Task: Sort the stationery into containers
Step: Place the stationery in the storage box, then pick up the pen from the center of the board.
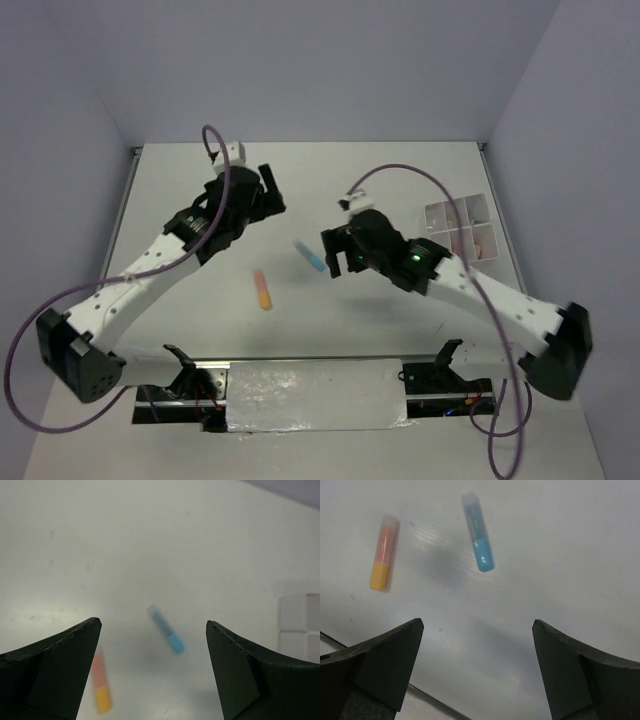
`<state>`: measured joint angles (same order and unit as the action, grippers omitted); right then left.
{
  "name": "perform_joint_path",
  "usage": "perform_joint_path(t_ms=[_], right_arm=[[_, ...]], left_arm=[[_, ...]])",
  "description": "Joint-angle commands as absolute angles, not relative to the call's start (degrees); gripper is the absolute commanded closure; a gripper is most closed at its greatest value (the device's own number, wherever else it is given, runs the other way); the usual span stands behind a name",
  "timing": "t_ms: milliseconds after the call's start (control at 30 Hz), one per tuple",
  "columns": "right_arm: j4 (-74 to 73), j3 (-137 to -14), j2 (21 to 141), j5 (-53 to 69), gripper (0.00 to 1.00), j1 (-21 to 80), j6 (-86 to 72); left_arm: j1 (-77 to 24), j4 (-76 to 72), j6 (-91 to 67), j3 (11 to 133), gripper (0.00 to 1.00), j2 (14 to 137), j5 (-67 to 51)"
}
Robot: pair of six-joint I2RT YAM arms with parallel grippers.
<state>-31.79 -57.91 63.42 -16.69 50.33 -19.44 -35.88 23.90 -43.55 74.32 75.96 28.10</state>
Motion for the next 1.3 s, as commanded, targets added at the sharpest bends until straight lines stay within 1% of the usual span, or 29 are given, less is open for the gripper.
perform_joint_path(t_ms=[0,100,133,233,333,500,600,700,767,867,900,967,1000,1033,1067,1133,1167,1200,1267], right_arm=[[-22.5,-62.7,77.5,-4.6,0.03,49.3,-11.7],[-22.0,-68.5,88.5,-3.6,0.05,48.8,-9.8],[-22.5,-71.7,93.4,-3.2,0.07,48.4,-9.5],[-24.8,-77.5,99.7,-1.7,0.13,46.9,-8.4],[-26.4,-80.8,107.0,-2.2,0.17,45.6,-7.0],[-25.8,-81.6,110.6,-2.5,0.23,43.4,-5.7],[-26.4,-82.0,113.5,-1.4,0.35,43.0,-4.6],[-27.6,-81.7,115.2,-0.3,0.39,43.1,-4.0],[-26.6,-79.6,115.3,-0.4,0.39,43.2,-4.2],[-26.5,-77.3,115.2,-0.7,0.47,43.3,-4.5],[-26.4,-76.7,115.1,-1.7,0.58,43.4,-4.6],[-26.2,-75.3,114.8,-3.4,0.70,43.6,-5.1],[-25.8,-74.7,113.6,-4.1,0.83,43.7,-5.1],[-24.7,-73.1,112.4,-4.9,0.87,43.6,-5.2],[-23.8,-72.0,109.2,-4.8,0.90,43.6,-5.4],[-20.7,-69.4,104.7,-3.2,0.91,43.6,-5.9],[-19.3,-66.3,102.2,-2.0,0.91,43.6,-6.1],[-17.8,-64.4,96.6,-0.5,0.91,43.6,-6.5],[-15.6,-60.8,89.6,2.8,0.91,43.6,-7.3]], left_arm=[[-36.1,37.4,-39.9,67.8,0.01,67.8,29.0],[-35.4,40.5,-38.1,63.7,0.01,60.7,29.3],[-35.2,41.9,-38.1,63.6,0.01,59.3,30.0],[-35.1,45.9,-35.6,63.7,0.01,54.9,30.8],[-35.0,47.2,-31.6,62.9,0.01,51.0,30.5],[-35.1,44.2,-25.9,57.4,0.01,44.6,28.4],[-35.1,43.4,-26.4,55.6,0.01,44.3,27.3],[-35.1,43.3,-26.8,55.5,0.01,45.7,27.7],[-35.1,42.5,-26.9,55.7,0.01,46.3,27.5],[-35.1,40.8,-27.1,55.3,0.01,46.8,25.5],[-35.1,40.4,-27.5,55.3,0.01,47.5,25.1],[-35.0,39.9,-28.5,55.5,0.01,48.2,23.6],[-35.0,39.8,-29.1,55.7,0.00,49.1,23.1],[-35.0,39.6,-30.8,55.8,0.01,49.5,22.8],[-35.0,38.7,-31.7,55.8,0.01,49.8,21.6],[-35.0,37.6,-34.9,55.7,0.01,50.4,20.3],[-34.9,36.9,-36.1,55.6,0.01,50.5,18.4],[-34.9,34.4,-37.5,55.5,0.01,50.6,16.6],[-34.9,30.4,-38.8,55.5,0.01,50.5,12.5]])
